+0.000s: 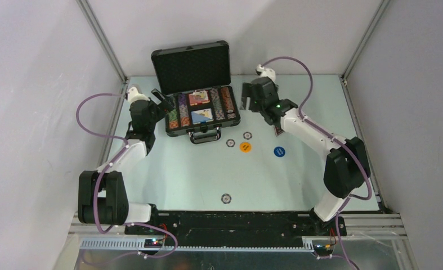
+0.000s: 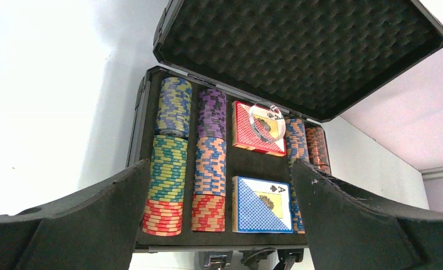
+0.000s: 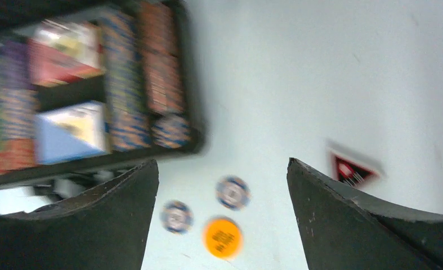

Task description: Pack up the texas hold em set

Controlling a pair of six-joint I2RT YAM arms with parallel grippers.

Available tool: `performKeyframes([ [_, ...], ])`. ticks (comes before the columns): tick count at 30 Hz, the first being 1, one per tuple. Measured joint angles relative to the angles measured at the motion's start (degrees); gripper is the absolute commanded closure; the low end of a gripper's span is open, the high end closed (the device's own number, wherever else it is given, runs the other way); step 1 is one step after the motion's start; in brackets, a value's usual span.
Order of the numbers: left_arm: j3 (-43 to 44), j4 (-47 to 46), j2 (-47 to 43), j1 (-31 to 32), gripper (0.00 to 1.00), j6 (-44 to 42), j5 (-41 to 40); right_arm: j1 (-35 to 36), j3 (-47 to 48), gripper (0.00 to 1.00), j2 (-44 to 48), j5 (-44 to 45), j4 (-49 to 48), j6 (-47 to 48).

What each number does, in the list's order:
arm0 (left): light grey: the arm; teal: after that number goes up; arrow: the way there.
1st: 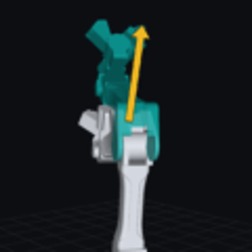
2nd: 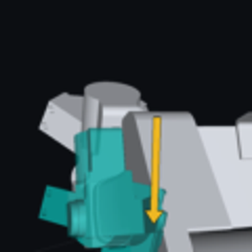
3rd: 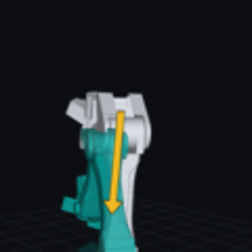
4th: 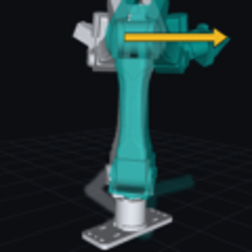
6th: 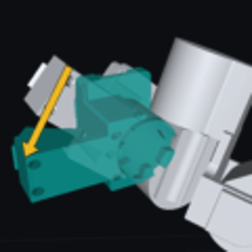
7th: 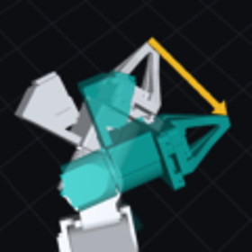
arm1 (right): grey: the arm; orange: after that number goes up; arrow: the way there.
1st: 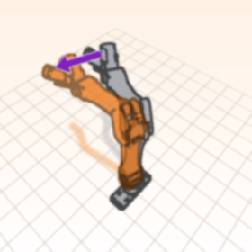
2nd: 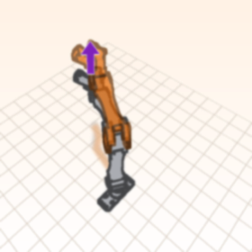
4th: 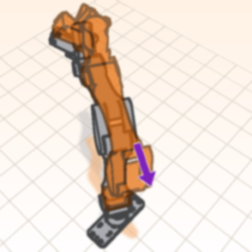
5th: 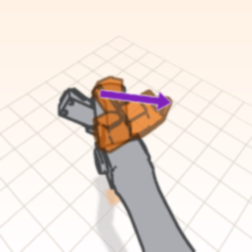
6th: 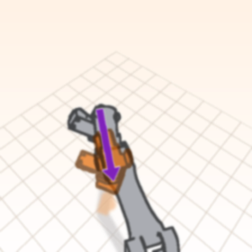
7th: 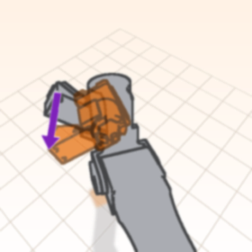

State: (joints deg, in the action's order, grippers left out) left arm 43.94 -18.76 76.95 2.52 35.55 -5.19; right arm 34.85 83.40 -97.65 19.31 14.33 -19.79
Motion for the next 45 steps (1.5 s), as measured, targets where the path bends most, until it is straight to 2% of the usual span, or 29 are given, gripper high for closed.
performKeyframes([
  [5,0.55,0.0,0.7,0.0,0.0,0.0,1.07,-6.88,-8.57,0.12,0.39,0.79,10.21,-5.03],
  [8,0.66,-0.02,0.83,0.0,0.0,0.0,1.46,-10.6,-10.91,0.07,0.39,0.72,14.25,-6.71],
  [15,0.74,-0.02,1.18,0.0,0.0,0.0,2.56,-15.06,-10.75,0.04,-0.76,-0.31,14.01,-11.19],
  [20,0.92,0.0,1.57,0.0,0.0,0.0,2.91,-16.22,-6.8,0.01,-6.95,0.96,16.24,-18.36],
  [24,1.4,0.0,1.92,-0.02,0.0,0.0,3.34,-16.39,7.08,0.0,-18.21,3.54,25.44,-25.0],
  [27,1.51,-0.02,1.92,-0.04,0.0,0.0,3.76,-16.33,13.07,0.01,-23.41,4.22,28.7,-28.13],
  [32,1.51,-0.02,1.95,-0.04,0.0,0.0,3.98,-16.33,12.96,0.01,-24.72,4.17,31.21,-31.95],
  [45,1.55,0.0,2.56,-0.04,0.0,0.0,4.15,-17.59,7.54,0.04,-23.69,1.64,28.68,-35.06],
])
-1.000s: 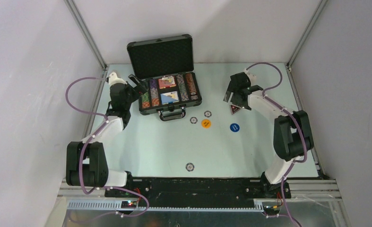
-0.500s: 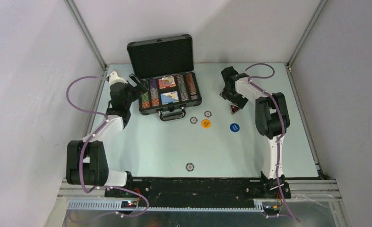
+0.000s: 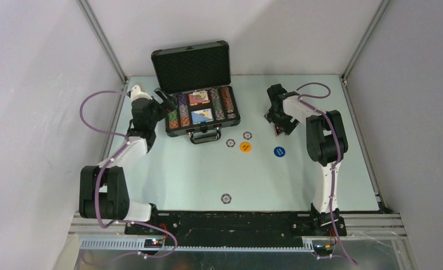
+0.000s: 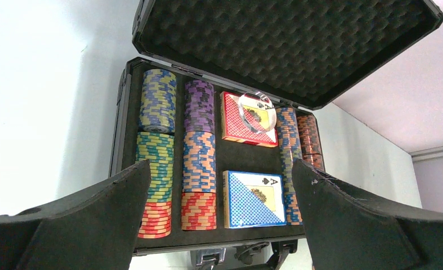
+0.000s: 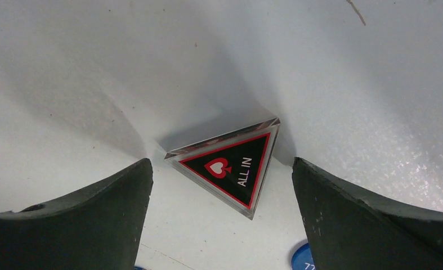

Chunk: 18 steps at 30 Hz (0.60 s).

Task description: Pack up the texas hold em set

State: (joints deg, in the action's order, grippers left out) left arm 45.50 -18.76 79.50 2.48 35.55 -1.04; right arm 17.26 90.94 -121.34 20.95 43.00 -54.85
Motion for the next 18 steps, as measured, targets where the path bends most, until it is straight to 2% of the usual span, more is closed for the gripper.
performKeyframes([
  [14,0.02,-0.02,0.0,0.0,0.0,0.0,0.02,-1.42,-0.11,0.13,0.17,-0.33,-0.26,-0.07],
  [18,0.04,-0.02,0.02,0.0,0.0,0.0,0.0,-1.22,-0.07,0.18,0.13,-0.35,-0.11,0.13],
])
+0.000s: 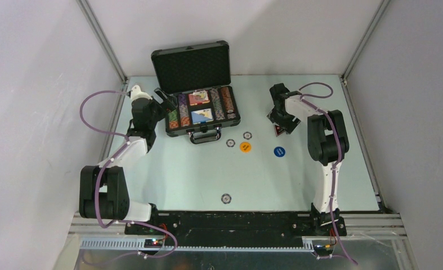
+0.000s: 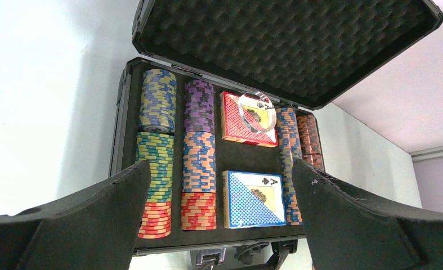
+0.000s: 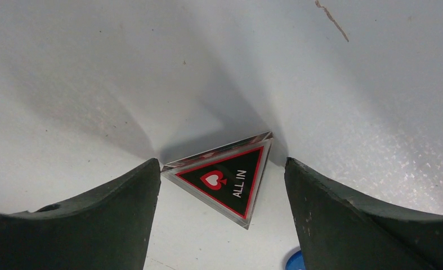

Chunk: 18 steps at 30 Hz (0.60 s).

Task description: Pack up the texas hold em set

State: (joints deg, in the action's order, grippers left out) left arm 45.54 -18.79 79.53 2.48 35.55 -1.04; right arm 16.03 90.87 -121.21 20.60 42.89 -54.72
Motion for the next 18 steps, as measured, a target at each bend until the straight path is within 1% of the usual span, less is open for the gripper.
performKeyframes([
  [3,0.0,0.0,0.0,0.0,0.0,0.0,0.0,0.13,0.02,0.21,-0.04,0.07,0.07,0.33],
  [4,0.0,0.0,0.0,0.0,0.0,0.0,0.0,0.2,0.04,0.25,-0.07,0.11,0.09,0.35],
  [5,0.0,0.0,0.0,0.0,0.0,0.0,0.0,0.24,0.11,0.26,-0.07,0.11,0.09,0.37],
  [8,0.0,0.0,0.0,0.0,0.0,0.0,0.0,0.39,0.13,0.37,-0.09,0.09,0.09,0.48],
  [12,0.0,0.0,0.0,0.0,0.0,0.02,0.02,0.46,0.17,0.48,-0.09,-0.04,0.04,0.72],
  [15,0.0,0.0,0.0,0.0,0.0,0.02,0.0,0.57,0.22,0.53,-0.09,-0.15,-0.09,1.42],
  [16,0.0,0.0,0.0,0.0,0.0,0.0,0.0,0.59,0.22,0.57,-0.09,-0.22,-0.26,1.99],
  [18,0.0,0.0,0.0,0.0,0.0,0.0,0.02,0.72,0.22,0.58,-0.09,-0.31,-0.81,3.39],
])
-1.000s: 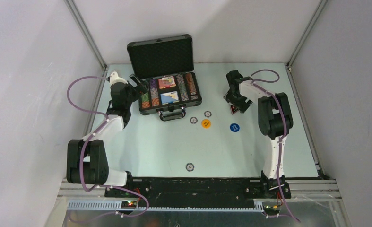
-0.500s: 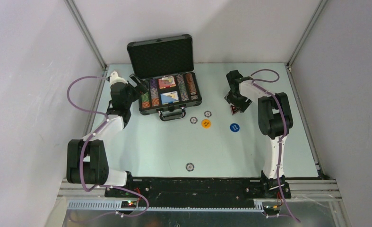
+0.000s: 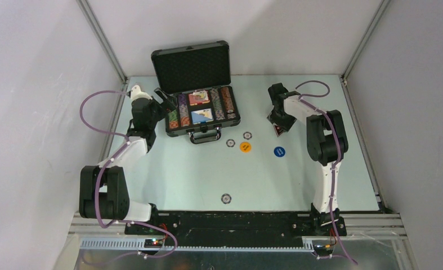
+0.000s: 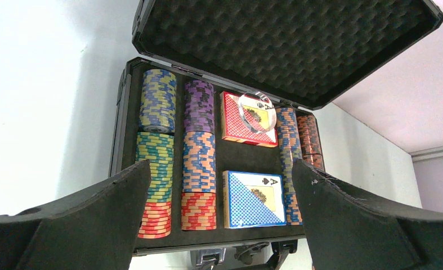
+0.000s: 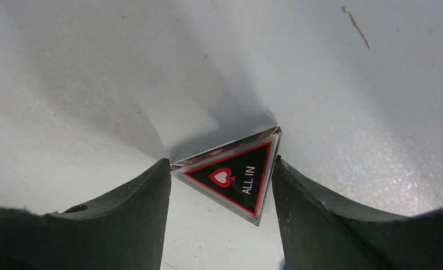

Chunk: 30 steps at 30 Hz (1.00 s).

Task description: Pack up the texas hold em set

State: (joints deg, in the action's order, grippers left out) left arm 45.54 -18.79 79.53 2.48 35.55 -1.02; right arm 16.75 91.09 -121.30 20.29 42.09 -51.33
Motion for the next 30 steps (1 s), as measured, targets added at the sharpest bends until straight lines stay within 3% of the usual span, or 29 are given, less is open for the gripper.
performKeyframes([
  [4,0.0,0.0,0.0,0.0,0.0,0.0,-0.02,0.94,0.0,0.62,0.11,0.55,-1.38,3.78],
  [16,0.0,0.0,0.0,0.0,0.0,0.0,-0.02,11.06,3.82,0.57,6.4,2.99,-8.17,21.68],
  [20,0.0,0.0,0.0,-0.02,0.0,0.02,-0.04,14.27,14.16,0.57,4.04,0.68,-6.78,26.71],
  [26,0.0,0.0,0.0,-0.37,0.0,0.04,-0.11,18.12,38.6,0.56,-8.26,-4.35,-4.59,32.57],
  [30,0.0,0.0,-0.02,-0.63,0.0,0.07,-0.22,19.71,42.88,0.56,-12.79,-8.55,-5.18,35.15],
])
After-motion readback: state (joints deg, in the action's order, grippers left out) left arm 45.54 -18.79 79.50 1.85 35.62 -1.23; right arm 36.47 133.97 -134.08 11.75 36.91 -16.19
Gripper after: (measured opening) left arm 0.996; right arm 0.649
